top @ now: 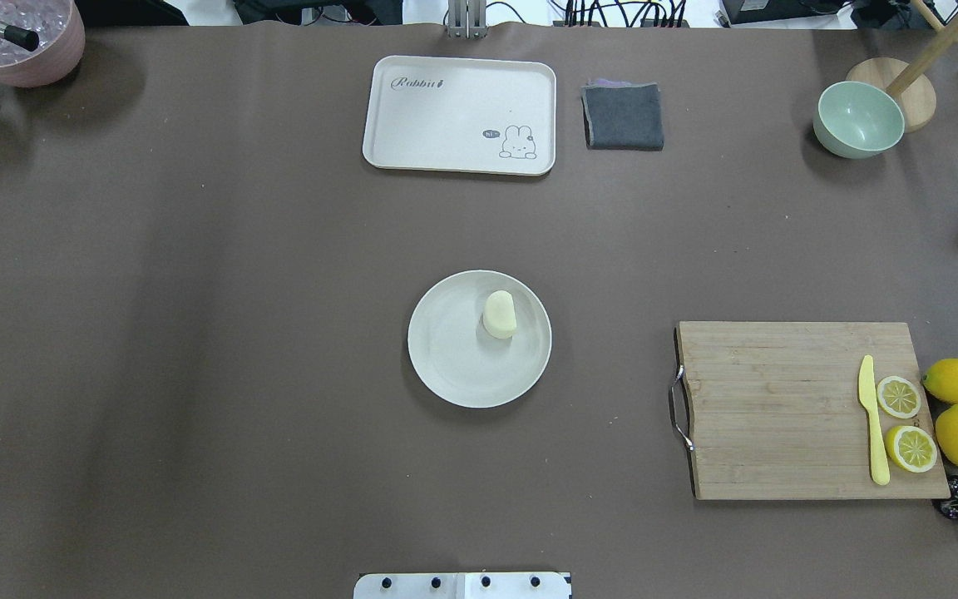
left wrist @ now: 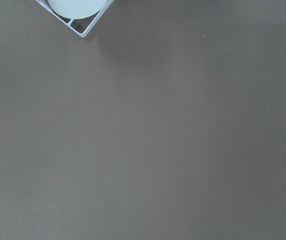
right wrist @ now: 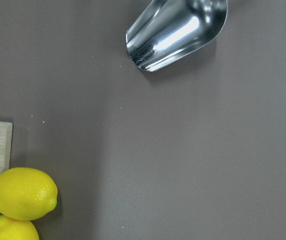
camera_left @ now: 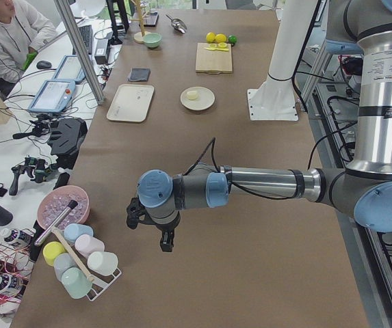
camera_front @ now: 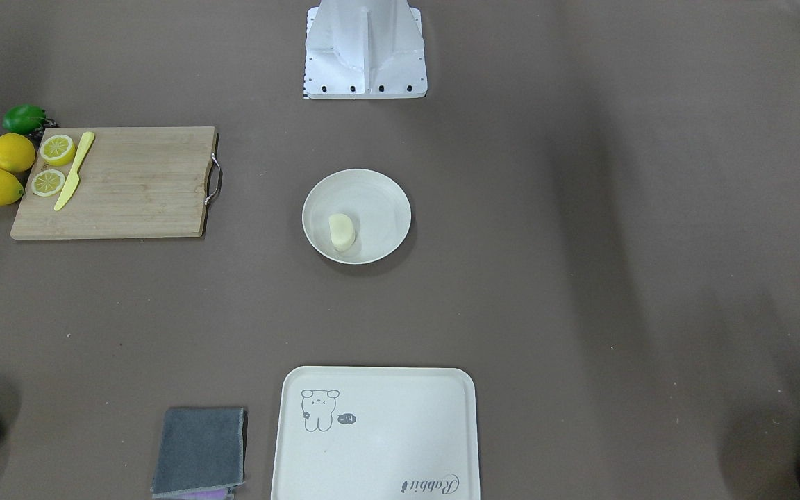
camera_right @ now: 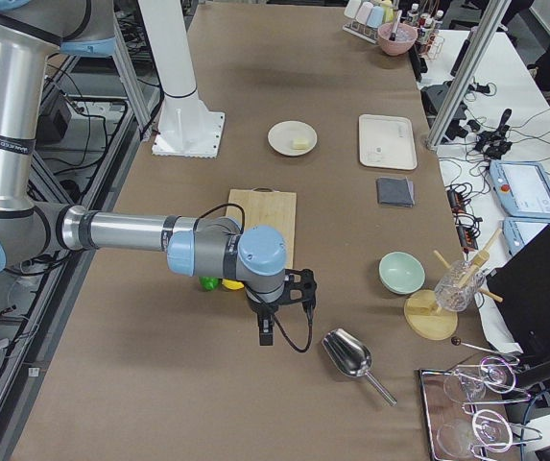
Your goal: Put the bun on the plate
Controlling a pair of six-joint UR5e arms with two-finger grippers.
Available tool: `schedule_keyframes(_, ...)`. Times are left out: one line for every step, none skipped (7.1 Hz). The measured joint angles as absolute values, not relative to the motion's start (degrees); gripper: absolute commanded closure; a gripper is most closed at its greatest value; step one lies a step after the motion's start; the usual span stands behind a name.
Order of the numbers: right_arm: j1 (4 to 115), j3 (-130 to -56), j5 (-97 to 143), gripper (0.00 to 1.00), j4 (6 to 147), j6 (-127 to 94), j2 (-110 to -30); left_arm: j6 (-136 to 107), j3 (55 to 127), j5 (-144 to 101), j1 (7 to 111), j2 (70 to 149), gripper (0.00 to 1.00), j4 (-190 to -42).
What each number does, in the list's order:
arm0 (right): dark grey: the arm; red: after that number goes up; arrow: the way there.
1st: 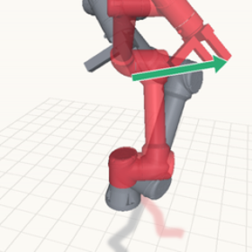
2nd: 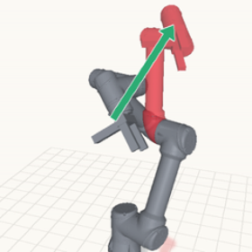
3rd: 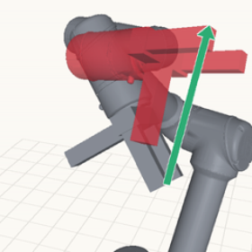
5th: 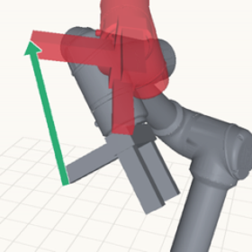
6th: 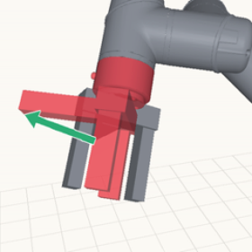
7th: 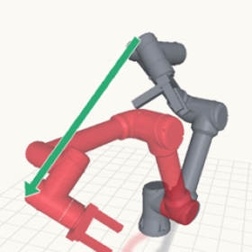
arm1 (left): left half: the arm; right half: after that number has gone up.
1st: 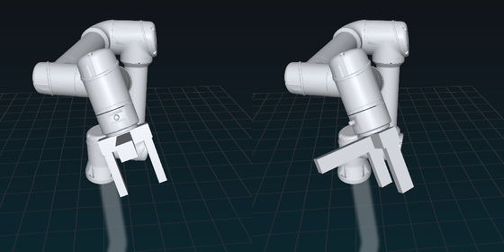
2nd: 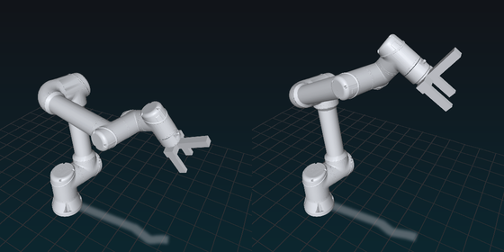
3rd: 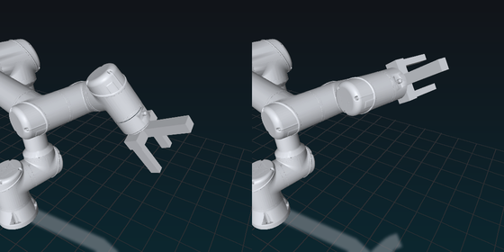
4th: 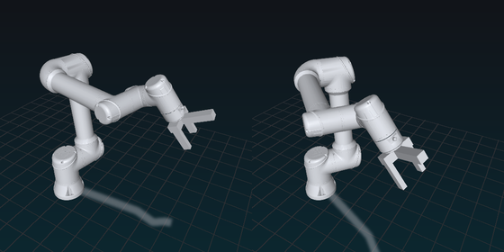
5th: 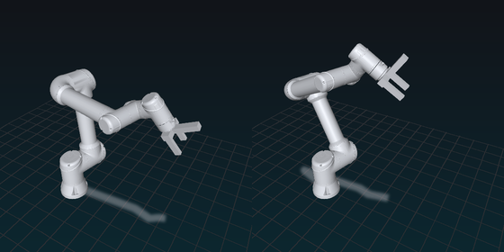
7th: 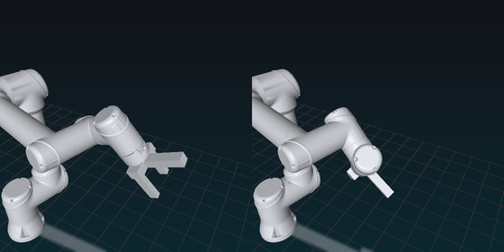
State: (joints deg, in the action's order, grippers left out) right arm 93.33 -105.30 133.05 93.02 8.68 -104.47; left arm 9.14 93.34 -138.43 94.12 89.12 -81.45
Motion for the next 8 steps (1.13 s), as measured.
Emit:
schedule_keyframes(93.29,-105.89,132.97,0.00,93.71,8.69,-104.49,9.14,93.34,-138.43,94.13,89.12,0.02,-81.47)
schedule_keyframes(93.27,-106.09,132.97,0.00,93.94,8.72,-104.52,9.14,93.34,-138.43,94.13,89.11,0.02,-81.47)
schedule_keyframes(93.26,-106.14,132.97,0.00,94.01,8.76,-104.56,9.14,93.34,-138.43,94.13,89.07,0.02,-81.47)
schedule_keyframes(93.25,-106.16,132.97,0.00,94.03,8.78,-104.57,9.14,93.32,-138.43,94.12,89.04,0.02,-81.47)
schedule_keyframes(93.22,-106.17,132.98,0.00,94.04,8.79,-104.59,9.14,93.28,-138.43,94.08,89.04,0.02,-81.47)
schedule_keyframes(93.19,-106.17,132.98,0.00,94.04,8.81,-104.59,9.14,93.20,-138.38,94.07,89.04,0.02,-81.45)
schedule_keyframes(93.18,-106.17,132.98,0.00,94.04,8.85,-104.62,9.14,92.98,-138.31,94.08,89.03,0.02,-81.39)
schedule_keyframes(93.17,-106.17,132.98,0.00,94.04,8.89,-104.68,9.18,92.15,-138.27,93.97,89.01,0.02,-81.36)
